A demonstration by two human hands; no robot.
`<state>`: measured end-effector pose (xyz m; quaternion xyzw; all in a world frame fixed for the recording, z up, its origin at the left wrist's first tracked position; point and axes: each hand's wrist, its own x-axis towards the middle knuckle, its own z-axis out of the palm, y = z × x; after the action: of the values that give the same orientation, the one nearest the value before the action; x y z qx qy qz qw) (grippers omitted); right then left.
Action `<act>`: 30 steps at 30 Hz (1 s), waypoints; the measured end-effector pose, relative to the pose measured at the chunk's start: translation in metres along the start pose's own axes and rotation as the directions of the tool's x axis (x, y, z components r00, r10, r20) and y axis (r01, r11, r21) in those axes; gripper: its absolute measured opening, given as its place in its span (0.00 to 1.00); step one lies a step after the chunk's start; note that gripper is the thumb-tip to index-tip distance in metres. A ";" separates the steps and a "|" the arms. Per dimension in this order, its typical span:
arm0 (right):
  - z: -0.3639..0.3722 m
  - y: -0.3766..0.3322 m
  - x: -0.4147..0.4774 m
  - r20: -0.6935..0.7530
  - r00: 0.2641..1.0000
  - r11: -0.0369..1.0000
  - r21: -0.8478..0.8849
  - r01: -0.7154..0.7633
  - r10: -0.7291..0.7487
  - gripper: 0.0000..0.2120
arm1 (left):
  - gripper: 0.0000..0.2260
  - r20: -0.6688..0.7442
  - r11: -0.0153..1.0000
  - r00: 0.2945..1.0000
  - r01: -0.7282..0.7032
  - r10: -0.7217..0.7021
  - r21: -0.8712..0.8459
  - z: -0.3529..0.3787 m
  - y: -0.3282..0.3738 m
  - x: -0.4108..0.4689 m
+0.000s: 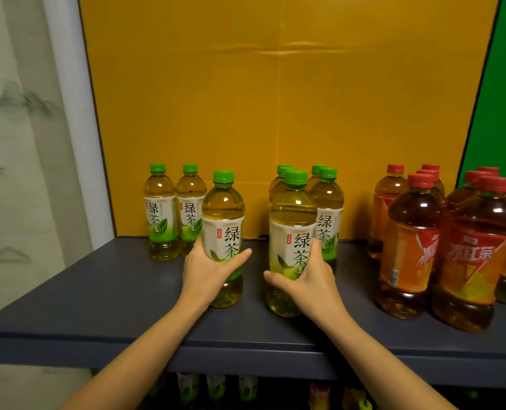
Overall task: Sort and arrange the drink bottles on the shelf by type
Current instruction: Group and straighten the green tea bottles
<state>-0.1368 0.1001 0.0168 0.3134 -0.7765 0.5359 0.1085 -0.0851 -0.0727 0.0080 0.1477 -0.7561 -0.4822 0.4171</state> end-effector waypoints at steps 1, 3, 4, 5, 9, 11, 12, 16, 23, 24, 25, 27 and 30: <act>0.007 -0.004 0.002 0.003 1.000 1.000 0.007 0.004 -0.004 0.30 | 0.38 0.005 1.000 1.000 0.004 -0.004 -0.005 -0.005 -0.003 0.005; 0.022 -0.009 0.009 0.006 1.000 1.000 0.013 0.000 0.000 0.30 | 0.38 0.028 1.000 1.000 0.014 -0.014 -0.008 -0.013 -0.009 0.017; 0.029 -0.012 0.013 0.004 1.000 1.000 0.011 -0.005 0.005 0.31 | 0.37 0.039 1.000 0.999 0.023 -0.023 0.002 -0.016 -0.012 0.024; 0.037 -0.014 0.018 -0.001 1.000 1.000 0.007 -0.008 0.008 0.31 | 0.37 0.050 1.000 0.998 0.029 -0.029 0.011 -0.018 -0.014 0.031; 0.068 -0.020 0.040 -0.047 0.999 1.000 0.010 -0.027 0.027 0.31 | 0.39 0.111 0.999 0.993 0.035 -0.036 0.012 -0.022 -0.027 0.058; 0.082 -0.018 0.049 -0.079 0.996 0.998 0.027 -0.050 0.052 0.32 | 0.34 0.147 0.999 0.989 0.034 -0.033 -0.010 -0.021 -0.035 0.069; 0.087 -0.017 0.054 -0.091 0.993 0.997 0.034 -0.068 0.070 0.32 | 0.32 0.163 0.999 0.986 0.033 -0.027 -0.034 -0.020 -0.039 0.073; 0.107 -0.009 0.070 -0.130 0.980 0.987 0.077 -0.143 0.152 0.32 | 0.39 0.218 0.997 0.976 0.034 -0.018 -0.071 -0.022 -0.050 0.086; 0.122 -0.003 0.086 -0.179 0.964 0.979 0.085 -0.186 0.198 0.38 | 0.38 0.377 0.996 0.926 -0.054 0.021 0.075 -0.032 -0.055 0.082; 0.123 -0.002 0.085 -0.178 0.965 0.980 0.083 -0.180 0.192 0.41 | 0.35 0.401 0.992 0.915 -0.084 0.038 0.099 -0.033 -0.058 0.081; 0.124 -0.001 0.083 -0.171 0.967 0.981 0.083 -0.177 0.189 0.42 | 0.32 0.421 0.986 0.905 -0.116 0.056 0.117 -0.033 -0.062 0.080; 0.123 0.001 0.077 -0.138 0.972 0.981 0.052 -0.187 0.192 0.42 | 0.28 0.435 0.980 0.897 -0.149 0.076 0.135 -0.033 -0.066 0.080; 0.122 0.005 0.069 -0.107 0.981 0.985 -0.040 -0.168 0.163 0.39 | 0.27 0.398 0.973 0.913 -0.163 0.088 0.161 -0.029 -0.066 0.084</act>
<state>-0.1735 -0.0338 -0.0013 0.2169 -0.8058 0.5396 0.1114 -0.1257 -0.1755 -0.0021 0.0394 -0.8743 -0.3994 0.2731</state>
